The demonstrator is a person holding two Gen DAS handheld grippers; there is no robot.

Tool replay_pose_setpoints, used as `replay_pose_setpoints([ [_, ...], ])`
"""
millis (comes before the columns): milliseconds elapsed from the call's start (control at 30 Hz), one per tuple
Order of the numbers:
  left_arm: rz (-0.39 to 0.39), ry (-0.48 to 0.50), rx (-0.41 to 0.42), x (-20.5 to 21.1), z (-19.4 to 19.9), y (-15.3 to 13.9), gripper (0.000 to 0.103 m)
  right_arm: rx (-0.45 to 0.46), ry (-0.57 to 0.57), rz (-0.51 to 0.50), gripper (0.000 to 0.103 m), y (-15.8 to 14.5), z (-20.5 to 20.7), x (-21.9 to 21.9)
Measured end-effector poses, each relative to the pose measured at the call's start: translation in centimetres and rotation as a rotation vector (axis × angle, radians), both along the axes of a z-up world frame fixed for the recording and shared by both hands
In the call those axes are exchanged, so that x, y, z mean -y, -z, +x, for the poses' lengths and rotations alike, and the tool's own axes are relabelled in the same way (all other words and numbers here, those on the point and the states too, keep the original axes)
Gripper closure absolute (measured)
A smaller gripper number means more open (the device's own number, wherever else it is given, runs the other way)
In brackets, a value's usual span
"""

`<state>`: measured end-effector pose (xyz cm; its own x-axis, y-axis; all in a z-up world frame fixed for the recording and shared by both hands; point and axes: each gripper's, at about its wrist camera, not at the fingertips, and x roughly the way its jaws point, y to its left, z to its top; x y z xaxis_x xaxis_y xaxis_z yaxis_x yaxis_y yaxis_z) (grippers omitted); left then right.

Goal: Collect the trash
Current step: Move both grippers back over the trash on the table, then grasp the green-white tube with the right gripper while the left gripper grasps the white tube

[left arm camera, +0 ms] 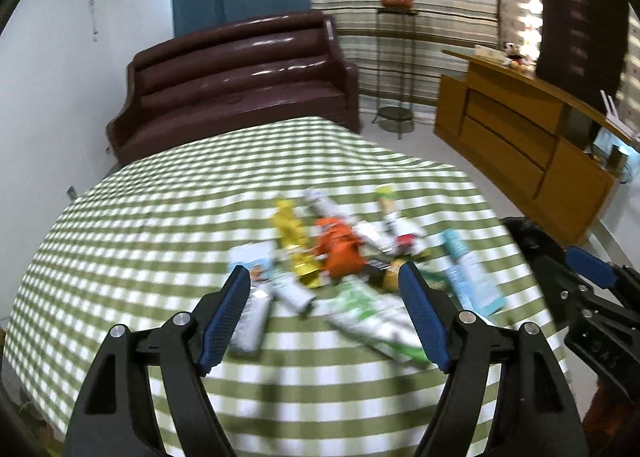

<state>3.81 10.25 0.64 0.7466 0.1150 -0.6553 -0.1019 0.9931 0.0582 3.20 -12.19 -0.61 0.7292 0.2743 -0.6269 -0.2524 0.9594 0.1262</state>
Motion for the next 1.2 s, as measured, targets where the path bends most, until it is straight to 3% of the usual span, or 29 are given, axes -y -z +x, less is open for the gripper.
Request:
replay_pose_setpoints([
  [667,-0.012,-0.174,-0.057,-11.0,-3.5,2.2,0.027,-0.066,-0.212,-0.082,0.05,2.1,-1.3,-11.1],
  [900,-0.033,-0.172,-0.066,-11.8,-3.6,2.5,0.027,-0.097,-0.227,-0.126,0.05,2.9,-0.6,-12.8],
  [1067,-0.04,-0.157,-0.071,-11.7,-3.3,2.6,0.026,-0.129,-0.238,-0.144,0.061,3.4,0.0,-13.3],
  [1200,-0.043,-0.153,-0.073,-11.5,-2.9,2.6,0.026,-0.133,-0.247,-0.153,0.061,3.5,0.2,-13.7],
])
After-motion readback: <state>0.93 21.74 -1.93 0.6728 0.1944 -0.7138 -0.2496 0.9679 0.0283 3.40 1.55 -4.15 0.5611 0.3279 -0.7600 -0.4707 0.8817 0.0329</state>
